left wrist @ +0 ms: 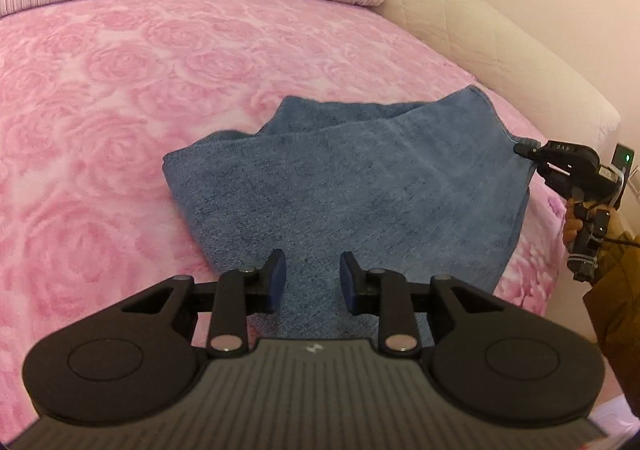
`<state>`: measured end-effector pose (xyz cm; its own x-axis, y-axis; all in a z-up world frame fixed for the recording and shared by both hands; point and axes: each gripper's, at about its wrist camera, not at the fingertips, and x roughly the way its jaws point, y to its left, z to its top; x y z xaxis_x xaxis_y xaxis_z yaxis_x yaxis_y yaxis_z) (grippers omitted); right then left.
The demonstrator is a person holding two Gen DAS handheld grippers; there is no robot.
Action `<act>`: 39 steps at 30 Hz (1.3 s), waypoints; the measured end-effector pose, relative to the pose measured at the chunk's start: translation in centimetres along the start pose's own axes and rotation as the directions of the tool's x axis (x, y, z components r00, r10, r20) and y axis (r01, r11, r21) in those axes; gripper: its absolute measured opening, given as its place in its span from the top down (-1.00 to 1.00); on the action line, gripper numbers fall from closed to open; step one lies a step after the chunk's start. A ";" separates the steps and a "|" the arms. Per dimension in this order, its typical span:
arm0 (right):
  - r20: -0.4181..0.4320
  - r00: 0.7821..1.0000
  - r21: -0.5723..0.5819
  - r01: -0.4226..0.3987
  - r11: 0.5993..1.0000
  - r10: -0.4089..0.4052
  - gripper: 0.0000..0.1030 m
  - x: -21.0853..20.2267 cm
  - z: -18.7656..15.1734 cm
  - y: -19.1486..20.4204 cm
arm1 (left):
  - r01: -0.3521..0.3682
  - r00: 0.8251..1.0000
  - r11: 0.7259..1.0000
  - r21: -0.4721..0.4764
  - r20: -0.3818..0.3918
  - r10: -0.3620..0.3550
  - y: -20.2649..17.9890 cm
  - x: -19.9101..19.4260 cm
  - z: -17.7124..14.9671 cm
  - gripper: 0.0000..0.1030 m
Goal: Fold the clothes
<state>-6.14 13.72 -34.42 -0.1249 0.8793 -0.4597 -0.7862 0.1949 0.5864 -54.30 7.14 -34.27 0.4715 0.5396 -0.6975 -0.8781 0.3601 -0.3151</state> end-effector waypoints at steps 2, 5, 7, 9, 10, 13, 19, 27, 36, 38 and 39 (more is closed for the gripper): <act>-0.017 1.000 0.019 0.014 1.000 -0.013 0.96 0.2 0.0 -0.2 | -0.007 1.000 1.000 -0.010 -0.008 0.007 0.1 0.2 0.0 0.57; -0.011 1.000 0.064 0.026 0.998 -0.025 0.71 -0.7 0.3 -0.1 | -0.037 0.999 0.999 0.007 -0.002 0.037 -0.5 -0.7 0.3 0.56; 0.044 0.996 0.015 0.076 0.997 -0.076 0.24 -2.4 0.4 1.3 | -0.048 0.999 0.999 0.022 0.003 0.048 -1.0 -1.4 0.4 0.56; 0.116 0.985 -0.075 0.136 0.988 -0.127 0.21 -4.2 0.0 3.2 | -0.024 1.000 0.999 0.026 0.014 0.023 -1.5 -2.3 0.3 0.56; 0.122 0.986 -0.113 0.128 0.985 -0.114 0.21 -4.7 -0.4 3.8 | -0.010 1.000 1.000 0.029 0.021 0.010 -1.8 -2.7 0.2 0.56; 0.073 0.996 -0.252 0.060 0.966 -0.043 0.26 -4.9 -2.0 5.8 | 0.036 0.999 0.997 0.070 0.010 -0.037 -2.8 -3.1 -0.4 0.56; -0.076 0.985 -0.367 0.115 0.923 -0.153 0.46 -1.6 -4.8 6.2 | -0.047 0.998 0.994 0.094 -0.047 0.052 -2.9 -1.8 -2.6 0.61; -0.124 0.987 -0.431 0.036 0.902 -0.098 0.16 -5.5 -9.6 9.4 | -0.024 0.999 0.987 0.158 -0.035 0.030 -4.3 -3.5 -5.3 0.61; -0.176 0.971 -0.509 0.049 0.859 -0.159 0.11 -9.0 -13.0 12.6 | -0.131 0.987 0.980 0.149 -0.070 0.143 -5.2 -6.7 -6.5 0.60; -0.168 0.972 -0.513 0.053 0.857 -0.161 0.11 -10.6 -13.8 13.3 | -0.164 0.983 0.976 0.145 -0.061 0.174 -5.5 -8.1 -6.7 0.57; -0.164 0.974 -0.502 0.056 0.863 -0.159 0.09 -11.5 -14.3 13.6 | -0.175 0.982 0.974 0.143 -0.053 0.184 -5.7 -8.8 -6.8 0.49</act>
<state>-24.04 0.05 -30.67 -0.0959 0.7536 -0.6503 -0.9894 -0.0007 0.1450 -54.03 -4.82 -30.71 0.2970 0.5557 -0.7766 -0.9264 0.3649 -0.0931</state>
